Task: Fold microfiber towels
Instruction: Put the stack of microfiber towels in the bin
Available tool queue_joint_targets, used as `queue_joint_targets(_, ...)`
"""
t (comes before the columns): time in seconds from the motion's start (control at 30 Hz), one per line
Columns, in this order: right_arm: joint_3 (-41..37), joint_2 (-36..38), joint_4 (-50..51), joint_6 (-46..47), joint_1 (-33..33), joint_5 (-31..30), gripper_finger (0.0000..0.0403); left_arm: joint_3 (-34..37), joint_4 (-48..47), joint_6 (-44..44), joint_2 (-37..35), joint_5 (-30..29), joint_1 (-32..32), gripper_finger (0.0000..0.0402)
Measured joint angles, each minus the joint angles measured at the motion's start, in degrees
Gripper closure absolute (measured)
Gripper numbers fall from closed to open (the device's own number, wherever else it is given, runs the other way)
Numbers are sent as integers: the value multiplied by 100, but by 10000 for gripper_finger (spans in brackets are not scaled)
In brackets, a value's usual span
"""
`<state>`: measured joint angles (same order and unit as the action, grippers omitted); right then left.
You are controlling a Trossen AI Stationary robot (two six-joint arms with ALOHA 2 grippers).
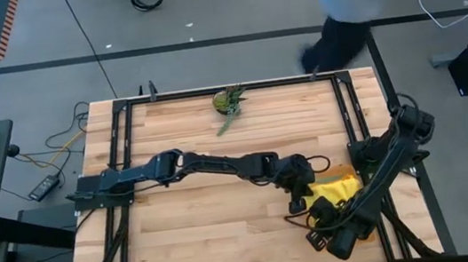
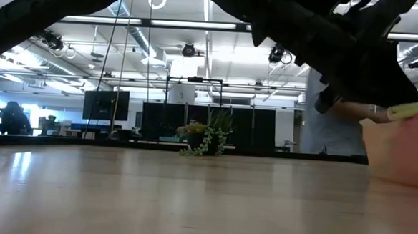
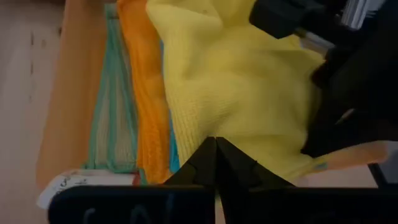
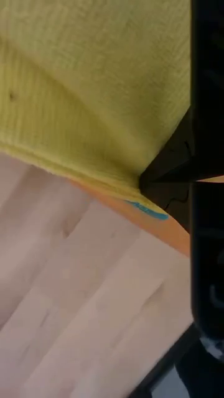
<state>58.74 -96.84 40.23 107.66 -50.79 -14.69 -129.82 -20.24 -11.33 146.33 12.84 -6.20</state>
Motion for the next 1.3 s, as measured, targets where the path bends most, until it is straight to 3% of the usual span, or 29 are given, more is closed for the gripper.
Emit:
queue_joint_targets(0.23, 119, 806, 139, -199, -22, -176, 400, -9, -73, 4, 111, -20, 22, 395)
queue_joint_targets(0.4, 153, 1453, 1028, 159, -279, -299, 400, -9, -60, -73, 111, -10, 150, 379)
queue_joint_targets(0.57, -203, 1216, 859, 212, -388, -194, 400, -9, -66, -280, 111, -29, 236, 389)
queue_joint_targets(0.7, -575, 886, 17, 183, -321, -137, 400, -9, -64, -256, 111, -37, 232, 396)
queue_joint_targets(0.87, -729, 743, -388, 79, -314, 296, 400, -3, -95, -113, 76, 12, 335, 374)
queue_joint_targets(1.0, -524, 1268, -137, -183, -312, 302, 400, 4, -141, 197, -202, 181, 528, 360)
queue_joint_targets(1.17, -305, 2134, 500, -444, -334, 40, 400, -13, -95, 433, -580, 1216, 656, 357)
queue_joint_targets(1.3, -263, 2761, 1930, 138, -393, -401, 400, -9, -79, 298, -611, 1357, 434, 362)
